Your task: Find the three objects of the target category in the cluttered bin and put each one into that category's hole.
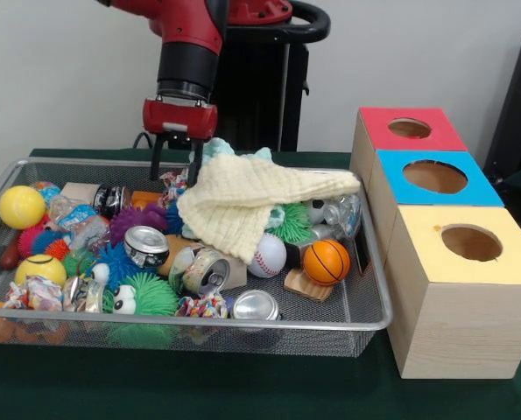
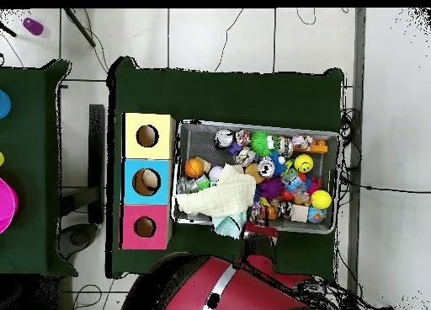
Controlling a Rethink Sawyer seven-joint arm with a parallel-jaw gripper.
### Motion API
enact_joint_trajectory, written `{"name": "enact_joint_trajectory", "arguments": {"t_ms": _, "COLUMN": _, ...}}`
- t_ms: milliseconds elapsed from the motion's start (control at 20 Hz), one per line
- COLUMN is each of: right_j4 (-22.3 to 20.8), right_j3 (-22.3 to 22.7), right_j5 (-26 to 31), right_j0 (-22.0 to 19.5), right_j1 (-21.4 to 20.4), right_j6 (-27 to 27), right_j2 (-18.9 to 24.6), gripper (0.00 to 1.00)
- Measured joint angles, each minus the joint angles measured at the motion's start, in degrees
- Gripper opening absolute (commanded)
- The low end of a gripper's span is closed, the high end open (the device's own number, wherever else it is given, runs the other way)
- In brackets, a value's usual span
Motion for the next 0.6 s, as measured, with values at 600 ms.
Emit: {"name": "enact_joint_trajectory", "arguments": {"t_ms": 600, "right_j4": -1.26, "right_j3": -4.2, "right_j5": -2.52, "right_j0": 0.68, "right_j1": 1.86, "right_j6": 0.0, "right_j2": -5.38, "gripper": 1.0}}
